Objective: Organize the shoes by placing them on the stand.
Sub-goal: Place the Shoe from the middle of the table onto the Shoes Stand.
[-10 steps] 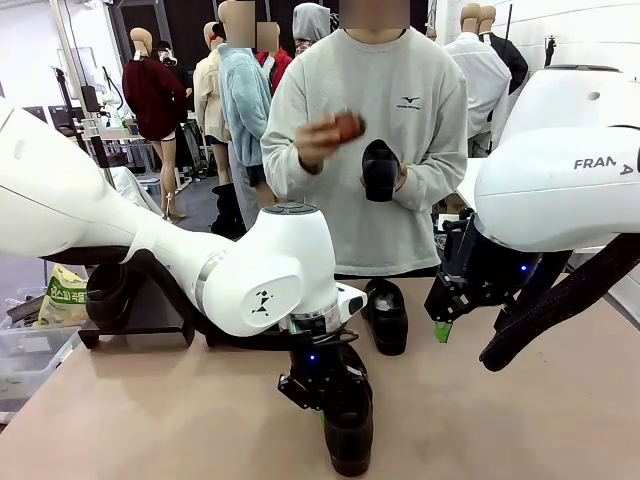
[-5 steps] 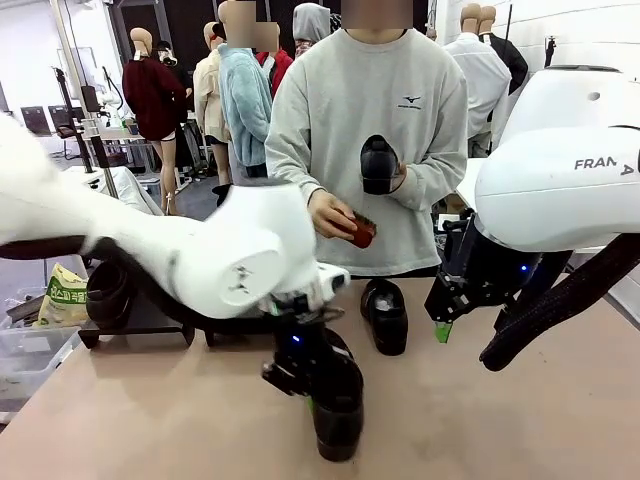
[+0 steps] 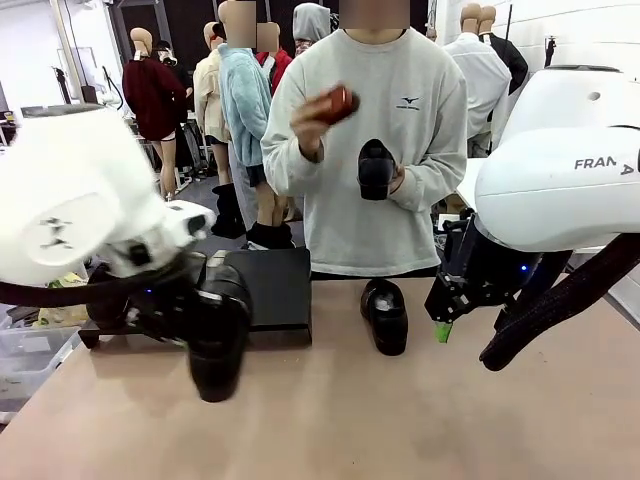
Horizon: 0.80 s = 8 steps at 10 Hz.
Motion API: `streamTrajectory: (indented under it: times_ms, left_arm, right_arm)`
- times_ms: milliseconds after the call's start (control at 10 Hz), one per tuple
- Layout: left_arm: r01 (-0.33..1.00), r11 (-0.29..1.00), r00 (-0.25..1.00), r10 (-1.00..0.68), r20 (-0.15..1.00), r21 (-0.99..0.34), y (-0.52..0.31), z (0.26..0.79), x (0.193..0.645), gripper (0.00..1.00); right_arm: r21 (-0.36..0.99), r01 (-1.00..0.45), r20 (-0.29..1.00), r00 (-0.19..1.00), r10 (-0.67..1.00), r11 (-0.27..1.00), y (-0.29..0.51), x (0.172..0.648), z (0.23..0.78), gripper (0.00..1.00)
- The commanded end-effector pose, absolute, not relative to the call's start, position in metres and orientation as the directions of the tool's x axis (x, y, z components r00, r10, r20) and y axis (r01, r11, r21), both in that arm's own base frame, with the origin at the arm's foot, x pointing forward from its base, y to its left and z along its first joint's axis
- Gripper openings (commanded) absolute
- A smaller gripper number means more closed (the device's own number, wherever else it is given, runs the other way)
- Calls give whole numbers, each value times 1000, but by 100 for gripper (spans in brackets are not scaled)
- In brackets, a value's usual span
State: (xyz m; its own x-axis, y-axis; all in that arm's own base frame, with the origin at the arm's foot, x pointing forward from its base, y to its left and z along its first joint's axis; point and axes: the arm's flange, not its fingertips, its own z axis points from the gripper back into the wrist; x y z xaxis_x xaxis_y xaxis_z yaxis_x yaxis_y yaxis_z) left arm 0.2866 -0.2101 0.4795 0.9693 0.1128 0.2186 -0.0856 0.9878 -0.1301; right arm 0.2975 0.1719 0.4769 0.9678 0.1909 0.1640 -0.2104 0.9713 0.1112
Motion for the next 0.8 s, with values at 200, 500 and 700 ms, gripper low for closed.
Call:
streamTrajectory:
  times_ms: [200, 500, 700]
  left_arm:
    - [-78, 991, 960, 104, 259, -107, -190, 492, 288, 0]
    - [-98, 990, 955, 123, 271, -104, -184, 498, 287, 0]
    - [-200, 976, 839, 217, 499, -88, -159, 506, 329, 0]
  right_arm:
    - [132, -217, 162, 967, 195, 967, 172, 297, 475, 100]
    - [132, -217, 162, 967, 195, 967, 172, 297, 475, 100]
    - [132, -217, 162, 967, 195, 967, 172, 297, 475, 100]
